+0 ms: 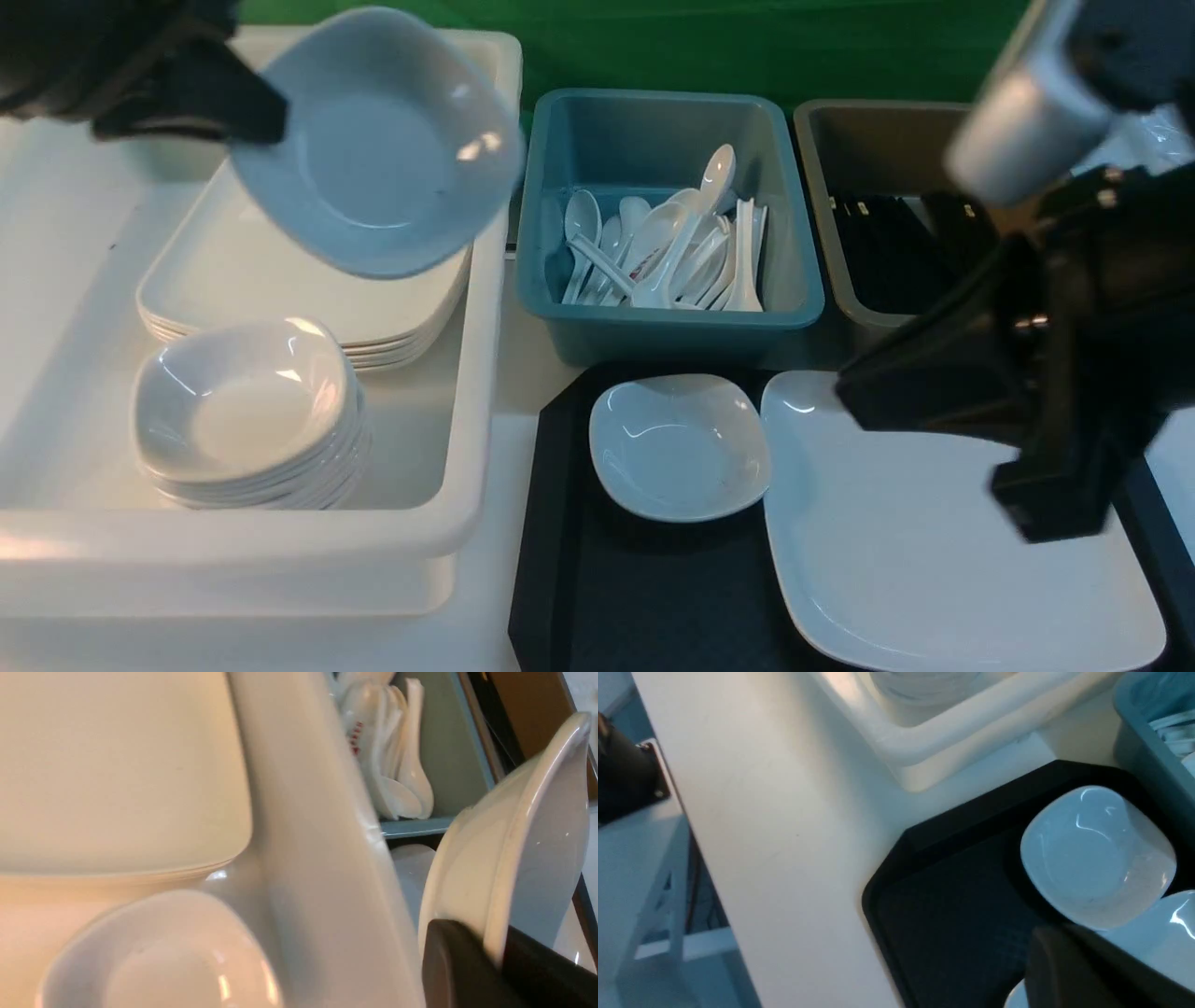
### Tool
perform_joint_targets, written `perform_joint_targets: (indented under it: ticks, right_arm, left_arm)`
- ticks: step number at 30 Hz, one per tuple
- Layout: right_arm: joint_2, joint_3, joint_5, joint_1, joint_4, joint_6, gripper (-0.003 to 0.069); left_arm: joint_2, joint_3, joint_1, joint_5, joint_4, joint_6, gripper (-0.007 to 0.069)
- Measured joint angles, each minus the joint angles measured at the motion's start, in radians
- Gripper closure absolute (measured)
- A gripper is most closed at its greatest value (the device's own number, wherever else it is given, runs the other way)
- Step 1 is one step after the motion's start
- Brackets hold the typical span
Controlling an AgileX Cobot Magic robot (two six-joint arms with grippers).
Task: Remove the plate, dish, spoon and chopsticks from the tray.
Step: Use the left arm to put the small plate into the large storage box on the left
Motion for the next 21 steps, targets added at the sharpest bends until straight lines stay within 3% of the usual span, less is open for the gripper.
perform_joint_targets:
  ticks: [4,7,16,19,21]
  right_arm:
    - [0.093,-0.068,-0.018,0.123,-0.125,0.078,0.0635]
    - [0.153,-0.115,-0.028,0.171,-0.144,0.096,0.0635]
    - [0.232,-0.159,-0.031,0.181,-0.156,0.103,0.0635]
    - [0.234,-0.159,-0.032,0.181,-0.156,0.107,0.0635]
    - [0.234,-0.159,-0.032,0.181,-0.156,0.11,0.0634]
  left_arm:
    - [-0.044,0.197,0.177,-0.088,-0.097,0.044,0.0604]
    - [-0.055,0.325,0.229,-0.174,-0.119,0.047,0.0604]
    - [-0.059,0.523,0.235,-0.352,-0.113,0.065,0.0589]
    - [-0.056,0.529,0.235,-0.355,-0.09,0.065,0.0538]
    - [-0.049,0.529,0.235,-0.351,-0.086,0.065,0.0463]
